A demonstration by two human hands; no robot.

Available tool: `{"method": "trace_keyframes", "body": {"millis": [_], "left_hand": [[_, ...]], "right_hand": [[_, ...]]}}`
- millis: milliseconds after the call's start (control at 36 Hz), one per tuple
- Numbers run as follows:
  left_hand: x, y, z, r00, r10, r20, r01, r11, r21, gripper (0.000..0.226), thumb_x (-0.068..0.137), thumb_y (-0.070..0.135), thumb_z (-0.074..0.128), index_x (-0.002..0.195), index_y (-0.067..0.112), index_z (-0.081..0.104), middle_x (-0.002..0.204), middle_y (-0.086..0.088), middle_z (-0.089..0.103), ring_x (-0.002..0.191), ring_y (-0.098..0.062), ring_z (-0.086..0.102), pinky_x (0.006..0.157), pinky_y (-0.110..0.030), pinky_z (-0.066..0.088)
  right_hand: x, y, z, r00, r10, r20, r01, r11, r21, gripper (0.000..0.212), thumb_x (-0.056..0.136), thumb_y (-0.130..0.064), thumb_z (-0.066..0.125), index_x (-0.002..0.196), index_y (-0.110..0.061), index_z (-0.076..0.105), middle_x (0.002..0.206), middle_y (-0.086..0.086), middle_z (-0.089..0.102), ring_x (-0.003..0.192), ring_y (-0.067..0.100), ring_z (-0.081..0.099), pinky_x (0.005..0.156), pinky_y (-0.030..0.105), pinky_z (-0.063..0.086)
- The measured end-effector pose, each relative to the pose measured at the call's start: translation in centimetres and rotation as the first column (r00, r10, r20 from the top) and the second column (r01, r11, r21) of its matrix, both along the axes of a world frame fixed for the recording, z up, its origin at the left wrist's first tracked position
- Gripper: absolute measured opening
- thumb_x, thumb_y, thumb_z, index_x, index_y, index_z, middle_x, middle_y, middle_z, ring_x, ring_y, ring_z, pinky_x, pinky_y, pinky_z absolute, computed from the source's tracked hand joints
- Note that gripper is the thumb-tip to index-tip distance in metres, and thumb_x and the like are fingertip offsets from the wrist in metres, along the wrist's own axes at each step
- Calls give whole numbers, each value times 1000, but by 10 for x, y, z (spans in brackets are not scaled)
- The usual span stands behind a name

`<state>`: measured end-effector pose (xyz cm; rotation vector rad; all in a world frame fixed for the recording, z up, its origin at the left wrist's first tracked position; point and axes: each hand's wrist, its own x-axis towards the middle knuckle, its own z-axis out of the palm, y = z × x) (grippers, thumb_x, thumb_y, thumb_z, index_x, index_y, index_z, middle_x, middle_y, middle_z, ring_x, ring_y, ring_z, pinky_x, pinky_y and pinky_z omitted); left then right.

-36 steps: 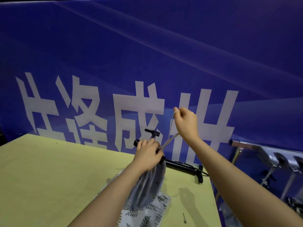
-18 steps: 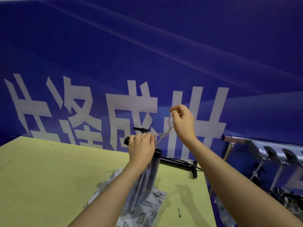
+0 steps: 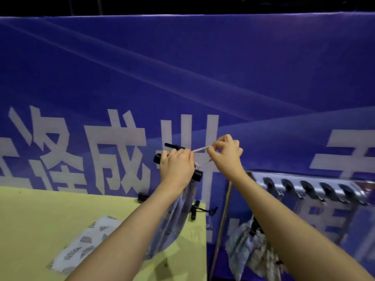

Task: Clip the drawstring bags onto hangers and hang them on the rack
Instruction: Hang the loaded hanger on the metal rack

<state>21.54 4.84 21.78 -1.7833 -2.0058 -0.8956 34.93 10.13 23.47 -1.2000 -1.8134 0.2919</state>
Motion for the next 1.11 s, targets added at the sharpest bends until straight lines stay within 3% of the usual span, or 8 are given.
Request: {"method": "trace_keyframes", "body": {"millis": [139,250,389,556,694,889,1000,1111], "left_hand": [[73,4,-14,998,-34,51,36,999,-33,33,100,29,29,94,15,58,99,-1,65,97,-22,54,88,-35,30],[128,7,-38,994,-54,96,63,993,-95,32,100,30,31,93,16,59,101,-1,66,99,-24,54,88,-36,31],[182,8,-73,986,-95,137,118,977,-177,30,100,29,32,94,15,57,101,-1,66,99,-25,55,86,-36,30],[230,9,-120,965,-165,202,217,939,-267,29,100,29,33,99,14,58,101,-7,66,100,-29,54,86,-38,33],[249,14,-150,923,-262,280,337,902,-269,28,99,26,38,93,12,61,98,-9,66,97,-32,54,79,-36,28],[280,34,-162,959,-240,149,283,820,-498,38,100,39,29,105,20,62,115,-1,61,112,-28,43,92,-37,28],[298,47,-162,955,-240,174,295,726,-621,37,97,42,35,95,22,67,110,-4,61,116,-32,36,95,-39,25],[323,60,-163,945,-268,186,315,605,-731,39,97,43,36,98,20,68,116,-6,60,123,-30,36,104,-41,22]], "right_hand": [[80,6,-3,980,-109,-164,102,994,-47,36,96,-35,52,82,-7,69,110,6,53,108,24,46,92,38,31],[138,-2,-8,834,-28,-551,-67,986,-151,36,98,-26,49,71,-5,60,67,9,59,59,16,60,61,32,51],[183,-7,-25,744,-35,-668,-204,939,-277,36,98,-26,50,69,-5,54,48,1,39,38,14,40,47,29,44],[209,-7,-55,877,-40,-480,-96,962,-255,42,93,-32,58,62,-7,45,56,15,29,47,19,28,45,23,27],[223,-3,-72,922,-37,-385,-46,978,-204,48,91,-26,61,55,-5,38,49,9,28,47,16,27,53,32,33],[248,8,-86,968,-78,-237,34,982,-185,50,87,-23,66,54,-10,32,46,3,24,43,9,22,50,28,25],[271,17,-98,962,-142,-235,79,963,-259,49,86,-23,68,52,-7,36,46,8,28,45,14,23,51,16,35],[300,21,-113,951,-193,-244,107,940,-325,45,84,-23,70,51,-4,46,38,5,37,38,16,34,59,36,48]]}}
